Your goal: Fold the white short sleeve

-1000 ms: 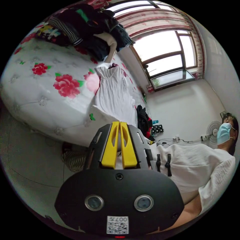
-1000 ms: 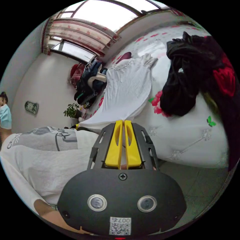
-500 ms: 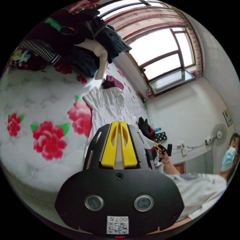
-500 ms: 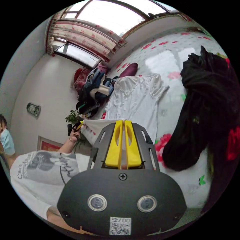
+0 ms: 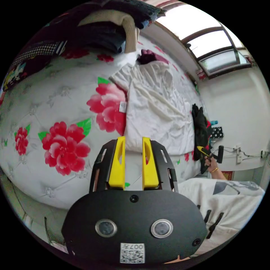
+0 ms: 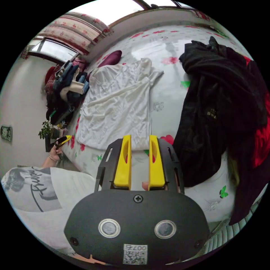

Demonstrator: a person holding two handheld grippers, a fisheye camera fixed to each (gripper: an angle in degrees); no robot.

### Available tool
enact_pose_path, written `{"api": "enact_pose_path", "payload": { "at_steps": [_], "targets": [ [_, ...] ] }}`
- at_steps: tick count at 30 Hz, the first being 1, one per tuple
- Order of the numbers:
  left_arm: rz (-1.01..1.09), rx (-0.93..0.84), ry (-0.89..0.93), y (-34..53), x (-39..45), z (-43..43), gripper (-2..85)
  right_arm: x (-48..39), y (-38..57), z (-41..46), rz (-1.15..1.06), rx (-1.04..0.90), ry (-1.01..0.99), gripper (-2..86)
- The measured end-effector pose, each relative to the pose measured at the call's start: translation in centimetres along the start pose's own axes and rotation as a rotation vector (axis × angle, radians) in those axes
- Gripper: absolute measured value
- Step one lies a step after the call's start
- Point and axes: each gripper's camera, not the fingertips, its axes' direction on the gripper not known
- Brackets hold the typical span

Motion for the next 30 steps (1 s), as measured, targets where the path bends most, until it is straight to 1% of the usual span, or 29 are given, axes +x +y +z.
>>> {"api": "enact_pose_path", "payload": {
  "at_steps": [5, 6, 8, 11, 13, 14, 15, 18, 19, 21, 22, 25, 26, 27, 29, 30],
  "targets": [
    [-0.014, -0.069, -0.045, -1.4, 0.5, 3.7, 7.7, -0.5, -0.7, 3.2, -0.047, -0.11, 0.065, 3.8],
    [-0.014, -0.082, -0.075, -2.0, 0.5, 4.4, 5.8, -0.8, -1.1, 4.1, -0.065, -0.156, 0.089, 3.1],
    [-0.015, -0.078, -0.105, -2.8, 0.4, 4.7, 1.9, -1.5, -1.6, 4.4, -0.097, -0.161, 0.147, 1.7],
    [0.008, -0.112, -0.05, -3.9, 0.0, 4.6, -0.4, -2.1, -2.5, 3.8, -0.135, -0.199, 0.145, 0.4],
    [0.01, -0.095, -0.003, -4.1, -0.1, 3.0, -0.8, -2.7, -2.9, 1.2, -0.178, -0.162, 0.102, 0.0],
    [0.009, -0.051, 0.048, -4.0, -0.1, 1.2, -0.9, -2.8, -2.9, 0.2, -0.181, -0.142, 0.091, -0.1],
    [0.011, 0.007, 0.136, -3.7, -0.1, -1.1, -0.9, -2.9, -2.9, -2.2, -0.19, -0.089, 0.054, -0.1],
    [0.033, 0.126, 0.33, -2.4, 0.2, -6.9, -1.0, -2.9, -2.5, -9.0, -0.165, 0.044, -0.125, -0.2],
    [0.044, 0.155, 0.361, -2.1, 0.3, -8.1, -1.0, -2.9, -2.1, -11.6, -0.156, 0.095, -0.208, -0.2],
    [0.087, 0.24, 0.477, -0.7, 0.7, -12.7, -1.0, -3.2, -1.2, -15.6, -0.177, 0.181, -0.307, -0.2],
    [0.101, 0.256, 0.493, -0.3, 0.8, -13.8, -1.0, -3.4, -0.5, -17.9, -0.192, 0.242, -0.359, -0.2],
    [0.145, 0.307, 0.5, 1.1, 1.3, -18.3, -1.0, -3.7, 0.9, -22.4, -0.227, 0.34, -0.478, -0.3],
    [0.174, 0.312, 0.479, 1.4, 1.6, -19.6, -1.0, -3.8, 1.1, -23.0, -0.241, 0.354, -0.486, -0.3],
    [0.204, 0.307, 0.434, 1.3, 1.7, -20.4, -1.0, -4.3, 1.3, -23.8, -0.271, 0.363, -0.457, -0.3],
    [0.195, 0.265, 0.376, 0.1, 1.0, -20.2, -1.0, -4.9, 0.4, -23.1, -0.297, 0.283, -0.356, -0.3],
    [0.161, 0.232, 0.385, -1.5, 0.0, -19.5, -1.0, -4.8, -1.2, -21.8, -0.278, 0.192, -0.299, -0.3]
  ]
}}
